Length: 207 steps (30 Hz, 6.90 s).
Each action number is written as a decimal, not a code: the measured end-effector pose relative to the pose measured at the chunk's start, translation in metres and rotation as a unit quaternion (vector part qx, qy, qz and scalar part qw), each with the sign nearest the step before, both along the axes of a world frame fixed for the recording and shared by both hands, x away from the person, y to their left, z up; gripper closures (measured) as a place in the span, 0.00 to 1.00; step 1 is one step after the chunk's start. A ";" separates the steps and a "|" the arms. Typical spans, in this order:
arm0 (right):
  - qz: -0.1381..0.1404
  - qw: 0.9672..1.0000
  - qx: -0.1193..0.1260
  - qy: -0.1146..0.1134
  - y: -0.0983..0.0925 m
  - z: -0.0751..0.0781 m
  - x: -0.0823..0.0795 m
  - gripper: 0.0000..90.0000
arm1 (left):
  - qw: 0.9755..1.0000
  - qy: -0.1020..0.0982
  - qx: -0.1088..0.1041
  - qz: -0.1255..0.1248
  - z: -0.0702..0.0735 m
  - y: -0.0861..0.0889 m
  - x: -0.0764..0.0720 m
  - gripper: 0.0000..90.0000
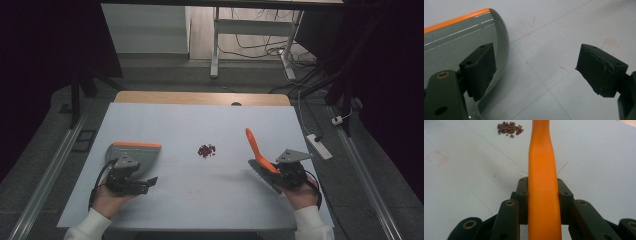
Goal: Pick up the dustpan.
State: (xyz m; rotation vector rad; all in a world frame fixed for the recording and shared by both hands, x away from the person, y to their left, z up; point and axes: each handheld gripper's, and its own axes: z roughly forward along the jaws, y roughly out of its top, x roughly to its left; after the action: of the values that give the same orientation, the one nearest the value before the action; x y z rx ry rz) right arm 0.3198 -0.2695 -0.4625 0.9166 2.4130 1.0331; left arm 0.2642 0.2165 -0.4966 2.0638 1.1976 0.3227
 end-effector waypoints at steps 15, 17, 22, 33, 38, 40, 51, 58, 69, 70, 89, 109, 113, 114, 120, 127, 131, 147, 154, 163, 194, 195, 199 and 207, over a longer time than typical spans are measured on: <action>-0.003 1.000 -0.001 -0.002 0.001 0.002 0.001 0.78 | 1.000 -0.003 0.009 0.004 0.002 0.001 0.001 0.18; -0.006 1.000 0.003 -0.003 0.001 0.003 0.001 0.78 | 1.000 -0.003 0.008 0.005 0.003 0.001 0.001 0.18; -0.008 1.000 0.003 -0.004 0.000 0.004 0.001 0.78 | 1.000 0.002 0.009 0.002 0.005 -0.003 0.000 0.18; -0.003 1.000 0.008 -0.009 -0.001 0.007 0.002 0.78 | 1.000 0.003 0.020 0.024 0.023 -0.010 0.011 0.17; -0.005 1.000 0.009 -0.008 -0.004 0.007 0.003 0.78 | 0.999 0.009 0.025 0.022 0.033 -0.010 0.016 0.17; -0.007 1.000 0.010 -0.008 -0.004 0.006 0.003 0.78 | 0.999 0.009 0.024 0.024 0.035 -0.008 0.016 0.17; -0.005 1.000 -0.004 -0.006 0.000 0.003 0.000 0.78 | 0.998 0.014 0.041 0.034 0.046 0.015 0.014 0.16; -0.015 1.000 -0.004 -0.003 -0.001 0.002 0.003 0.78 | 0.998 0.012 0.037 0.056 0.052 0.030 0.006 0.16; -0.008 1.000 -0.005 0.001 0.003 0.000 0.006 0.78 | 0.996 0.019 0.046 0.069 0.046 0.039 -0.009 0.16; -0.009 1.000 -0.007 0.000 0.004 0.000 0.006 0.78 | 0.996 0.021 0.047 0.072 0.045 0.040 -0.009 0.16; -0.015 1.000 -0.013 0.003 0.005 -0.003 0.007 0.78 | 0.987 0.103 0.037 0.119 0.015 0.057 -0.009 0.18; -0.013 1.000 -0.025 0.007 0.008 -0.007 0.007 0.78 | 0.982 0.152 0.023 0.113 -0.009 0.059 -0.002 0.28; -0.012 1.000 -0.027 0.007 0.009 -0.008 0.007 0.78 | 0.981 0.155 0.022 0.111 -0.013 0.057 0.000 0.32; -0.012 1.000 -0.028 0.007 0.009 -0.008 0.007 0.78 | 0.981 0.157 0.025 0.110 -0.014 0.055 0.000 0.32; -0.010 0.999 -0.030 0.006 0.009 -0.008 0.007 0.78 | 0.980 0.160 0.021 0.116 -0.018 0.055 0.002 0.37; -0.011 0.999 -0.032 0.008 0.010 -0.009 0.007 0.78 | 0.980 0.158 0.011 0.120 -0.022 0.056 0.004 0.45; -0.011 0.999 -0.036 0.008 0.010 -0.010 0.007 0.78 | 0.979 0.162 0.015 0.125 -0.024 0.054 0.006 0.50; -0.012 0.999 -0.036 0.010 0.010 -0.011 0.008 0.78 | 0.977 0.159 0.002 0.139 -0.027 0.059 0.007 0.68; -0.011 0.999 -0.037 0.010 0.010 -0.011 0.007 0.78 | 0.978 0.151 -0.005 0.142 -0.027 0.063 0.006 0.69; -0.010 0.999 -0.038 0.009 0.010 -0.011 0.008 0.78 | 0.981 0.132 -0.019 0.141 -0.026 0.071 0.004 0.69; -0.013 0.999 -0.034 0.006 0.009 -0.010 0.007 0.78 | 0.986 0.087 -0.044 0.132 -0.021 0.082 0.000 0.69; -0.012 0.999 -0.033 0.004 0.009 -0.009 0.007 0.78 | 0.987 0.085 -0.045 0.131 -0.021 0.082 0.000 0.69; -0.012 0.999 -0.032 0.001 0.009 -0.008 0.007 0.78 | 0.988 0.076 -0.049 0.124 -0.019 0.084 -0.001 0.69; -0.015 1.000 -0.027 -0.004 0.007 -0.006 0.006 0.78 | 0.990 0.061 -0.054 0.112 -0.016 0.084 -0.002 0.69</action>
State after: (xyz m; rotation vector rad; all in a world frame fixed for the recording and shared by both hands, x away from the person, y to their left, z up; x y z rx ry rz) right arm 0.3259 -0.2625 -0.4685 0.9267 2.4009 0.9537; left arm 0.2620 0.3009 -0.5121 1.8826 1.4927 0.2320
